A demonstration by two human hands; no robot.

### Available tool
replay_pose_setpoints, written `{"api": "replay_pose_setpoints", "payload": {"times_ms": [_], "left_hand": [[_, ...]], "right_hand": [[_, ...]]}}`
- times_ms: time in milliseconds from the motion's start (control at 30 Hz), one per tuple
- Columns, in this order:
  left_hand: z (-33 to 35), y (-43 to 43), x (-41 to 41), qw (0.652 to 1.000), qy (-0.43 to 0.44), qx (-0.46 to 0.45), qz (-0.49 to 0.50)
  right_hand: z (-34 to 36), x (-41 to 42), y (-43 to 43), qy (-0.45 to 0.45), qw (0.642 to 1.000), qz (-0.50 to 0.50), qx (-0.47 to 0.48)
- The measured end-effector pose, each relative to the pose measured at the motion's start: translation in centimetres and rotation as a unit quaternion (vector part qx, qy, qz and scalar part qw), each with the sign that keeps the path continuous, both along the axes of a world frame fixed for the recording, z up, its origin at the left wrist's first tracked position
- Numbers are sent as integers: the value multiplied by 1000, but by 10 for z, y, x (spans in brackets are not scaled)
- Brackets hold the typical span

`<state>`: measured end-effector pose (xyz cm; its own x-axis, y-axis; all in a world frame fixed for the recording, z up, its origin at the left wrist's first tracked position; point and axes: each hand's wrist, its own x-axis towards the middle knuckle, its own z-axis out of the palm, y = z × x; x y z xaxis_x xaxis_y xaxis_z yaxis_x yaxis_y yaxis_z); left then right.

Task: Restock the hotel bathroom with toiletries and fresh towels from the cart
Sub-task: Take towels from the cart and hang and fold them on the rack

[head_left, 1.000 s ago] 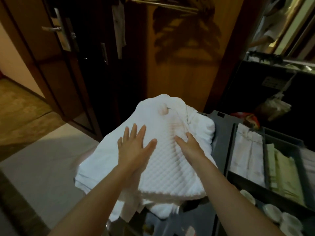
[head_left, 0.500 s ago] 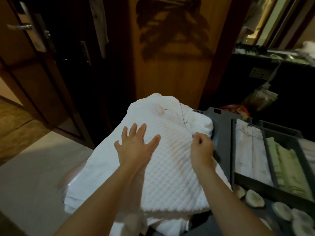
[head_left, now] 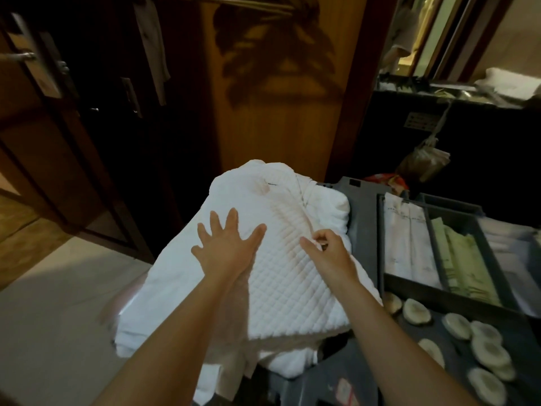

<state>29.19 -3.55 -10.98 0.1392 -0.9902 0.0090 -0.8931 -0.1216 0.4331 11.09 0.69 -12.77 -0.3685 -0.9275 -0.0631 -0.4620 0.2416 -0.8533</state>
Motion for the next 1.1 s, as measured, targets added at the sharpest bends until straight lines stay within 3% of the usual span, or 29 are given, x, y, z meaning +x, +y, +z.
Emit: {"api": "replay_pose_setpoints", "payload": {"times_ms": [300,400,533,700,1100], "left_hand": [[-12,45,20,983,115,-122,76],[-13,48,29,972,197,-96,80],[9,28,55,932,347,21,106],[5,39,71,895,413,153,76],[3,107,54,837,522,53,154]], "right_hand": [[-2,5,19,104,991,-19,-81],[0,4,22,123,989,-16,-79],[1,3,24,35,995,-15,-93],[8,2,24,-8,995,-35,-92],[2,1,24,39,996,-20,-78]]}}
